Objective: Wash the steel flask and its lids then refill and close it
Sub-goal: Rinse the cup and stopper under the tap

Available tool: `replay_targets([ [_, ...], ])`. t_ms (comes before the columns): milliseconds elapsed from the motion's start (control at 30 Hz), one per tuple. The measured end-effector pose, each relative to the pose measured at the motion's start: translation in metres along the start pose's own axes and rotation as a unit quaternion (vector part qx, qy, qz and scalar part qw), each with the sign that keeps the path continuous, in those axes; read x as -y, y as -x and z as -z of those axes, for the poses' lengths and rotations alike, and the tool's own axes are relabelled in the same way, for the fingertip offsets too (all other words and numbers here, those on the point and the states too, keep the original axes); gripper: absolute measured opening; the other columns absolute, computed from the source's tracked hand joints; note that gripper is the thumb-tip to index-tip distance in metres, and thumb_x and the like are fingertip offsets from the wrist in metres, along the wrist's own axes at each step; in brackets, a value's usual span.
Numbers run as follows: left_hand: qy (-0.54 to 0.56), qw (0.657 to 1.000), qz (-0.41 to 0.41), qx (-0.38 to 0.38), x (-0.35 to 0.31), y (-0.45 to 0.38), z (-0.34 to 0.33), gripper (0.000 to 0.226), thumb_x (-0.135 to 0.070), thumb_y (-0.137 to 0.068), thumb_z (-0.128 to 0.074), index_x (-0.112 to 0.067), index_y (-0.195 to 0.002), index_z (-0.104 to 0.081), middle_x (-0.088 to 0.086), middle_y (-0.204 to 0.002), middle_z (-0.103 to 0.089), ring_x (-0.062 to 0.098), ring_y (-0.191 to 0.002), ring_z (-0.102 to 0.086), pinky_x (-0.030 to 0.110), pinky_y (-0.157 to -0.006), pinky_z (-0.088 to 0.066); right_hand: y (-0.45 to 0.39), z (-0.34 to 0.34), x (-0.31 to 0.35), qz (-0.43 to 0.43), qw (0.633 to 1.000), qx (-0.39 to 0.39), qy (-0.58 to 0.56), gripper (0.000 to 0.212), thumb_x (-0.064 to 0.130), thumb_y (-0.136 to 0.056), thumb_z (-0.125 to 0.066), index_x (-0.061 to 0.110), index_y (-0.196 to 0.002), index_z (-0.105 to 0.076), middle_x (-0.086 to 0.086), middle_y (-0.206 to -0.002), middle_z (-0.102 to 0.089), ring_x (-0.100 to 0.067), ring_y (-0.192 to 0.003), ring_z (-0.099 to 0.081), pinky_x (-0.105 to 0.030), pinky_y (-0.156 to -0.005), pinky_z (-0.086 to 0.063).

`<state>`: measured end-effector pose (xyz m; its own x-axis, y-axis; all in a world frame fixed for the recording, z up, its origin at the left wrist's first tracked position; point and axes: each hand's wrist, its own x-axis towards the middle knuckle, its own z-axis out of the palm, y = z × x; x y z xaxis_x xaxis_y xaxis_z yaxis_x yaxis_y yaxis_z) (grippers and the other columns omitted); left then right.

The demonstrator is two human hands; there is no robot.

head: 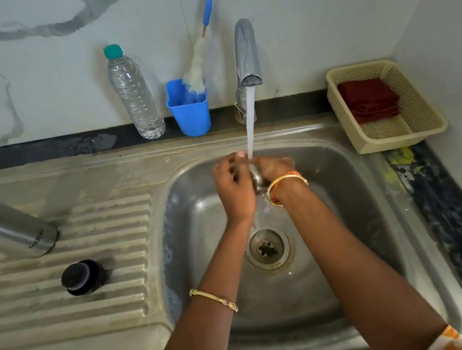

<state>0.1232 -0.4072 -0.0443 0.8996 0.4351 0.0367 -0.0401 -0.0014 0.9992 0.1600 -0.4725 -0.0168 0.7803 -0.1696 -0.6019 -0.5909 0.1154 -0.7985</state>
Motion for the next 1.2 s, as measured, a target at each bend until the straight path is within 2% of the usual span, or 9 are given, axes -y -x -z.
replay_targets([
  [133,-0.207,0.938,-0.267,0.079,0.035,-0.003,0.009,0.031,-0.027,-0.097,-0.049,-0.006,-0.117,-0.061,0.01,-0.113,-0.055,0.013,-0.104,-0.053,0.017,-0.085,-0.046,-0.012,0.003,0.005,-0.093,0.989,0.054,-0.1,0.014,0.018,-0.092,-0.059,0.007,-0.083,-0.062,-0.005,-0.07,-0.062,-0.018,-0.061,-0.059,-0.038,-0.067,-0.056],
  [333,-0.066,0.995,-0.02,0.071,0.013,-0.037,0.005,0.03,-0.015,-0.101,-0.037,-0.015,-0.074,-0.051,-0.002,-0.065,-0.051,0.004,-0.06,-0.049,0.023,-0.058,-0.042,0.023,-0.018,-0.016,0.223,0.966,-0.011,0.13,0.027,0.006,-0.097,-0.041,-0.007,-0.115,-0.055,-0.015,-0.087,-0.061,-0.023,-0.078,-0.054,-0.031,-0.068,-0.047],
  [467,0.054,0.925,0.362,0.106,-0.011,-0.06,0.007,0.037,-0.031,-0.099,-0.032,-0.011,-0.075,-0.052,0.003,-0.051,-0.05,0.011,-0.039,-0.045,0.019,-0.038,-0.034,0.015,-0.002,-0.043,0.561,0.735,0.02,0.381,0.041,0.006,-0.079,-0.035,-0.007,-0.111,-0.058,-0.02,-0.083,-0.066,-0.036,-0.075,-0.064,-0.038,-0.078,-0.048],
  [533,0.057,0.882,0.432,0.179,-0.014,-0.068,0.019,0.044,-0.037,-0.099,-0.03,-0.009,-0.08,-0.058,0.003,-0.049,-0.047,0.011,-0.03,-0.036,0.013,-0.029,-0.024,-0.007,0.016,-0.044,0.668,0.586,0.045,0.456,0.042,0.008,-0.073,-0.041,-0.006,-0.108,-0.058,-0.017,-0.083,-0.066,-0.033,-0.078,-0.064,-0.035,-0.087,-0.041],
  [600,0.078,0.861,0.442,0.239,-0.017,-0.067,0.023,0.051,-0.04,-0.1,-0.029,-0.007,-0.079,-0.062,0.004,-0.049,-0.047,0.011,-0.029,-0.036,0.011,-0.027,-0.023,-0.023,0.026,-0.038,0.709,0.524,0.05,0.469,0.035,0.007,-0.073,-0.046,-0.003,-0.104,-0.059,-0.015,-0.085,-0.067,-0.031,-0.079,-0.063,-0.035,-0.089,-0.04],
  [833,0.171,0.949,0.246,0.103,0.006,-0.049,-0.005,0.018,-0.035,-0.078,-0.056,-0.018,-0.072,-0.055,0.004,-0.068,-0.052,0.018,-0.07,-0.052,0.035,-0.072,-0.045,0.02,-0.018,-0.006,0.3,0.93,-0.039,0.208,0.017,0.009,-0.093,-0.047,0.0,-0.099,-0.061,-0.019,-0.095,-0.066,-0.034,-0.092,-0.062,-0.029,-0.074,-0.044],
  [933,0.146,0.934,0.319,0.063,0.003,-0.056,0.002,0.024,-0.034,-0.088,-0.05,-0.015,-0.074,-0.056,0.002,-0.061,-0.054,0.014,-0.057,-0.054,0.027,-0.056,-0.047,0.021,-0.015,-0.016,0.34,0.9,-0.002,0.274,0.025,0.011,-0.096,-0.043,0.001,-0.113,-0.058,-0.019,-0.1,-0.066,-0.034,-0.095,-0.062,-0.035,-0.081,-0.046],
  [1100,0.078,0.854,0.478,0.189,-0.003,-0.071,0.023,0.046,-0.045,-0.094,-0.04,-0.005,-0.087,-0.06,0.008,-0.052,-0.052,0.014,-0.034,-0.042,0.014,-0.032,-0.031,-0.014,0.029,-0.045,0.688,0.586,0.062,0.423,0.032,0.003,-0.073,-0.044,-0.001,-0.103,-0.056,-0.016,-0.077,-0.064,-0.029,-0.073,-0.06,-0.03,-0.079,-0.043],
  [1200,0.14,0.864,0.451,0.174,-0.001,-0.057,0.006,0.043,-0.042,-0.096,-0.042,-0.007,-0.079,-0.061,0.005,-0.053,-0.056,0.011,-0.038,-0.048,0.016,-0.035,-0.039,-0.01,0.019,-0.044,0.587,0.723,-0.009,0.364,0.036,0.008,-0.073,-0.038,-0.002,-0.099,-0.062,-0.017,-0.075,-0.067,-0.031,-0.068,-0.063,-0.027,-0.069,-0.043],
])
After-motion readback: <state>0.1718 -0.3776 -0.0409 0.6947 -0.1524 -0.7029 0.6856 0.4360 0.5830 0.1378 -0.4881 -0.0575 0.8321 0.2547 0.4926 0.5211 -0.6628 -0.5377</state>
